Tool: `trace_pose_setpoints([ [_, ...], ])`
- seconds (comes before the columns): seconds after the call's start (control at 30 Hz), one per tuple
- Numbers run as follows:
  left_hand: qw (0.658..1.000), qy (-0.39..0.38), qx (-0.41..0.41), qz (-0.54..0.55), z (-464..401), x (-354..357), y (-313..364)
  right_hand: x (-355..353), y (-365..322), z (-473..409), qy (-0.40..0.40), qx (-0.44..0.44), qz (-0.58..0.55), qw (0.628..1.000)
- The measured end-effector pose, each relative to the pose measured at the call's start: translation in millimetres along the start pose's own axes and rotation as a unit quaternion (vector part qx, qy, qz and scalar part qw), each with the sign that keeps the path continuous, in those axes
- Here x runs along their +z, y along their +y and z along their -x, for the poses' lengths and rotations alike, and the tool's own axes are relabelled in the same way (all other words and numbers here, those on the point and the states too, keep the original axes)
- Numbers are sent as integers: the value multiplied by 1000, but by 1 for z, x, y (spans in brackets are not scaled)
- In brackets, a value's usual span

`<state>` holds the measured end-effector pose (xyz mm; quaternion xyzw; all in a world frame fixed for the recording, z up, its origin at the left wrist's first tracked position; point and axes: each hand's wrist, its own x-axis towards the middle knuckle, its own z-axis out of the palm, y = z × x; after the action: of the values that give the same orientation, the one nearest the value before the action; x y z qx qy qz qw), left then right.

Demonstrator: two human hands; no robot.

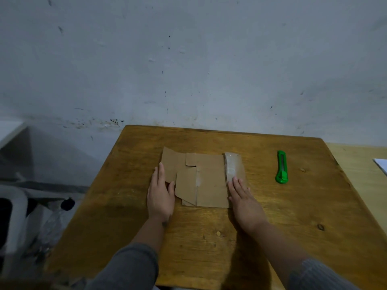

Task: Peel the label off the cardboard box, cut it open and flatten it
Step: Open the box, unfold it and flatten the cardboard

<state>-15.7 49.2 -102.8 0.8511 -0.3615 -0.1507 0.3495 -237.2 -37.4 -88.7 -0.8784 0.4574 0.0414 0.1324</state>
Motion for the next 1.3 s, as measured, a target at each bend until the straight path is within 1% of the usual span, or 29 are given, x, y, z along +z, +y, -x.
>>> trace_pose_setpoints([
  [0.2,994,23,-63,87,-7,-5,-5,3,0,0,8,2,-7,1000],
  [0.3,994,6,-86,61,-8,-8,-6,4,1,0,18,4,-12,1000],
  [0.43,998,-14,-63,14,-8,-8,-6,3,0,0,18,4,-18,1000],
  [0.53,998,-32,8,-55,-10,-4,-10,1,-1,0,17,5,-20,1000],
  [0.63,996,-40,18,-74,-11,-2,-12,-1,-1,1,16,5,-25,1000],
  [0.7,998,-38,5,-40,-11,-2,-9,-2,-1,2,16,6,-27,999],
  [0.77,999,-4,-17,38,-8,-2,-4,-3,-1,2,17,5,-29,999],
  [0.87,991,35,-4,131,-1,1,4,-3,-1,3,20,3,-23,1000],
  [0.93,982,45,-27,183,2,3,9,-3,-1,2,20,2,-20,1000],
  [1.07,973,87,-46,207,5,11,18,0,0,1,25,2,-23,999],
  [1.2,958,79,-93,258,7,13,26,3,1,-1,26,5,-26,999],
  [1.3,952,82,-90,281,12,17,32,4,1,-1,32,5,-34,999],
])
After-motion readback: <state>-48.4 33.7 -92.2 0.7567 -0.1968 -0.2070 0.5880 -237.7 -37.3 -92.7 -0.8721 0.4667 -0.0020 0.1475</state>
